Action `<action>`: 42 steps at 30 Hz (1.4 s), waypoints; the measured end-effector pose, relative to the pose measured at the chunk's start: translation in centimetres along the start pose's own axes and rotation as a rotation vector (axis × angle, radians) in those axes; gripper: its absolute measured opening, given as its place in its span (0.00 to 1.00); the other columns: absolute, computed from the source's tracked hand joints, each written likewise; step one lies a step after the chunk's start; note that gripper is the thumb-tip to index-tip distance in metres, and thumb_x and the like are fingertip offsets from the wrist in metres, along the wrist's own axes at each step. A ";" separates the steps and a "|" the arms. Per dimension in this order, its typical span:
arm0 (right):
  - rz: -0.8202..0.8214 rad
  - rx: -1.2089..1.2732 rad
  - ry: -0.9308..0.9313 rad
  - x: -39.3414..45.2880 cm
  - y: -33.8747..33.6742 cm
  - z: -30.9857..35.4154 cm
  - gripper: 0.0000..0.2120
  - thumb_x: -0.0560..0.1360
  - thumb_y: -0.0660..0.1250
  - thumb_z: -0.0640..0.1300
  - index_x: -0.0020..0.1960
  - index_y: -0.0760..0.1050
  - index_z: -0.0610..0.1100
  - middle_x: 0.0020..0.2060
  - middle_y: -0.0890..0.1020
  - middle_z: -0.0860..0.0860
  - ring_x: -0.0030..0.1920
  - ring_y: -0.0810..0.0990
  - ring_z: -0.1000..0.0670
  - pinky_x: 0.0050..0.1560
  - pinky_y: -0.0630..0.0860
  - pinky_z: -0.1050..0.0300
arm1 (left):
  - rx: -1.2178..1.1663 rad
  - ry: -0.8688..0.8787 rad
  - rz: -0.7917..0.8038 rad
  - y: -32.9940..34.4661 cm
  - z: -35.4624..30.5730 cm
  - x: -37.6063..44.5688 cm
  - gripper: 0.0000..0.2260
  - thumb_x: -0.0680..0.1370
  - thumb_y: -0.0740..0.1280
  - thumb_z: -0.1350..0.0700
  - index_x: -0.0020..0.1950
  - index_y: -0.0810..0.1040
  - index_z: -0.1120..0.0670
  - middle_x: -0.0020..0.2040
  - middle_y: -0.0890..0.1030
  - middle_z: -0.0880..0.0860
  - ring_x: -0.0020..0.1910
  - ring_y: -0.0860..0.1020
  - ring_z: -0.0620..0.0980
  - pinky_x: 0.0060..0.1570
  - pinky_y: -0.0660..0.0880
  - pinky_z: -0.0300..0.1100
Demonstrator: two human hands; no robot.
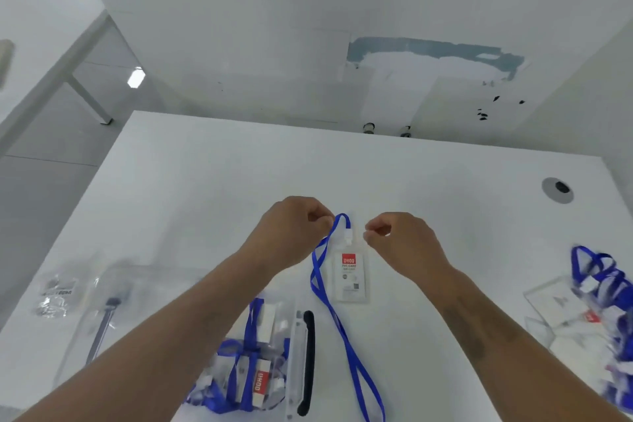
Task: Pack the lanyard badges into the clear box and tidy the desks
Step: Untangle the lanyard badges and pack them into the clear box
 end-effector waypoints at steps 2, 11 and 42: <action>0.049 -0.037 0.055 1.8 1.9 -1.4 0.14 0.76 0.66 0.55 0.60 0.78 0.52 0.54 0.82 0.56 0.51 0.80 0.54 0.52 0.74 0.59 | 0.098 -0.057 0.086 1.8 0.2 2.6 0.10 0.79 0.62 0.55 0.54 0.82 0.51 0.48 0.84 0.46 0.46 0.82 0.47 0.48 0.79 0.41; -0.068 -0.131 -0.029 6.4 6.7 -1.0 0.22 0.75 0.65 0.59 0.66 0.71 0.54 0.57 0.79 0.55 0.51 0.80 0.53 0.49 0.78 0.57 | 0.328 -0.259 0.358 7.7 3.6 8.1 0.10 0.79 0.63 0.56 0.56 0.80 0.58 0.51 0.83 0.57 0.44 0.81 0.52 0.51 0.80 0.47; 0.022 1.350 0.320 -2.1 -3.2 -9.6 0.14 0.82 0.59 0.47 0.49 0.81 0.43 0.46 0.86 0.46 0.54 0.81 0.47 0.58 0.76 0.50 | -0.922 -0.220 0.334 9.5 -8.0 1.5 0.10 0.77 0.70 0.61 0.57 0.81 0.58 0.51 0.86 0.55 0.41 0.84 0.48 0.43 0.82 0.39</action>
Point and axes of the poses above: each hand's wrist, its own x-axis towards the middle knuckle, its own y-axis out of the palm, z = x × y, the point moved 9 cm from there along x, towards the middle knuckle
